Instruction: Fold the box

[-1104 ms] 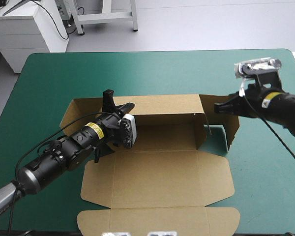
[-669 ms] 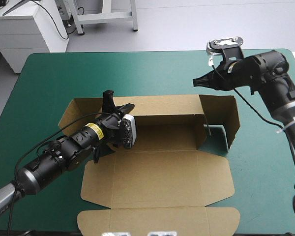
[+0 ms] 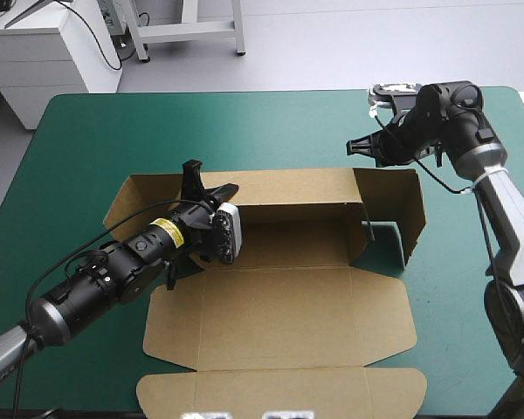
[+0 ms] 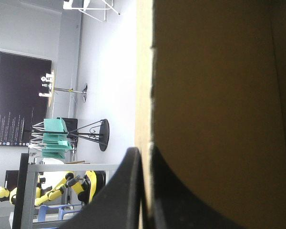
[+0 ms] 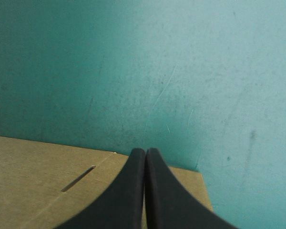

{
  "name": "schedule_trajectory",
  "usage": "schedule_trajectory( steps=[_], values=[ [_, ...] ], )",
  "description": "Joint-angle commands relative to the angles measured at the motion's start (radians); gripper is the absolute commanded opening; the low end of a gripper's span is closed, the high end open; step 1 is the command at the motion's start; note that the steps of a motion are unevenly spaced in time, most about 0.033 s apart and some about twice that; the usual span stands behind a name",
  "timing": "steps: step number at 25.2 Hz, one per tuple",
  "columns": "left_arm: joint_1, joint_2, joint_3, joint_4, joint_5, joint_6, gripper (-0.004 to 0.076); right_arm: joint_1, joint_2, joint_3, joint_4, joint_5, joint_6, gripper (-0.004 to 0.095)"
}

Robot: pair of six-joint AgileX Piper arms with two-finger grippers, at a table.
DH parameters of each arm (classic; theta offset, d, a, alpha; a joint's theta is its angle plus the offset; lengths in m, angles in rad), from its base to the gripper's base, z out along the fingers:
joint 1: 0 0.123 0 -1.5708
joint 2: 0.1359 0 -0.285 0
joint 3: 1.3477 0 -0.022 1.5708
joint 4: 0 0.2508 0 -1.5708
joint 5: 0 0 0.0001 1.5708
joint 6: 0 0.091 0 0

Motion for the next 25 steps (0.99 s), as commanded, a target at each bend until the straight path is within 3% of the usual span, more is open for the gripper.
schedule_trajectory(
  steps=[1,6,15,25],
  values=[
    [-0.006,-0.024,-0.021,-0.012,-0.021,-0.016,-0.0008,-0.008,-0.019,-0.031,0.029,0.048,-0.011,-0.0014],
    [-0.006,-0.024,-0.021,-0.068,-0.06,-0.016,-0.0008,-0.008,-0.036,-0.031,0.108,0.078,-0.029,-0.0014],
    [-0.006,-0.018,-0.021,-0.06,-0.054,-0.012,-0.0008,-0.059,-0.083,-0.019,0.133,0.08,-0.032,-0.0014],
    [-0.006,-0.018,-0.021,-0.056,-0.054,0.006,-0.0008,-0.099,-0.187,0.165,0.223,0.081,-0.094,-0.0014]
  ],
)
